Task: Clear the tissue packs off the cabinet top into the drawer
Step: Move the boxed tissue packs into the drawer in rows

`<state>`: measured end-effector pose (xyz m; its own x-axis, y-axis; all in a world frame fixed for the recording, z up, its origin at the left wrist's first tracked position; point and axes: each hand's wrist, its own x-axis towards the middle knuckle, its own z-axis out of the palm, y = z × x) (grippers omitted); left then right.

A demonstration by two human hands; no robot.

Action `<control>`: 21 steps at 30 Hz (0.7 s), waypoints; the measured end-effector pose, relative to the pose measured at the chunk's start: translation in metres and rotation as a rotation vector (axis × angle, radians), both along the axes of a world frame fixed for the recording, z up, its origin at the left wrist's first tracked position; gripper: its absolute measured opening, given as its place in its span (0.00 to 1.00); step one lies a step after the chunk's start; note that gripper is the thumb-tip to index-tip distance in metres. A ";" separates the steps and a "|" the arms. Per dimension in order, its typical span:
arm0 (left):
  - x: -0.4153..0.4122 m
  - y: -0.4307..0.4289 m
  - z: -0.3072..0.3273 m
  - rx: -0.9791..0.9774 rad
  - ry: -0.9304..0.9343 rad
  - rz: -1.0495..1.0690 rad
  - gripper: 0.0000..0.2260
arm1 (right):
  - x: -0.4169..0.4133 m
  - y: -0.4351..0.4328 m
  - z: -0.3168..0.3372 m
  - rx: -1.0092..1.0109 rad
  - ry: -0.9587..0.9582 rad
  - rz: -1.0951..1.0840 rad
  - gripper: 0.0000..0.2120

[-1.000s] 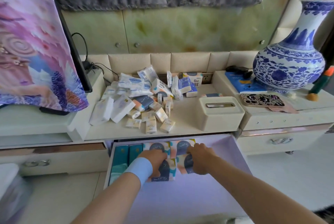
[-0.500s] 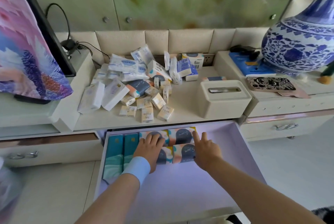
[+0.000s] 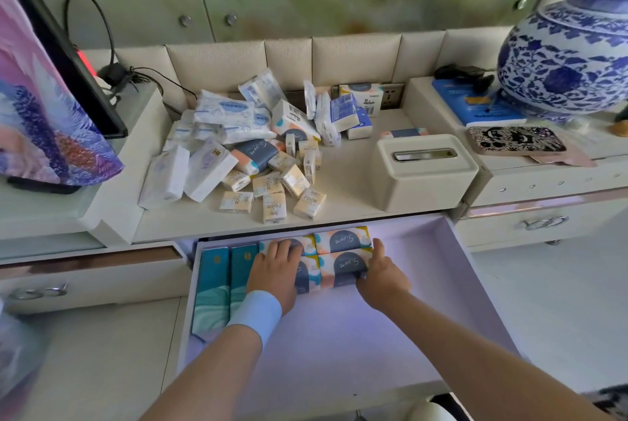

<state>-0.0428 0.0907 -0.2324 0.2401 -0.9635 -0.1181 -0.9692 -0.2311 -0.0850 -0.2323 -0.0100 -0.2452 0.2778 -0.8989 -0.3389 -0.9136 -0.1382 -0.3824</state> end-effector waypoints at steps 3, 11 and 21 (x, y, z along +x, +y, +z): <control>-0.003 -0.002 0.001 0.021 -0.007 0.039 0.34 | 0.000 0.003 0.009 -0.189 0.103 0.119 0.39; -0.005 -0.014 0.038 0.237 0.202 0.092 0.33 | -0.001 0.004 0.037 -0.181 0.353 0.332 0.35; -0.005 -0.062 0.156 0.054 0.307 0.046 0.22 | 0.009 -0.042 0.174 -0.401 0.138 0.389 0.14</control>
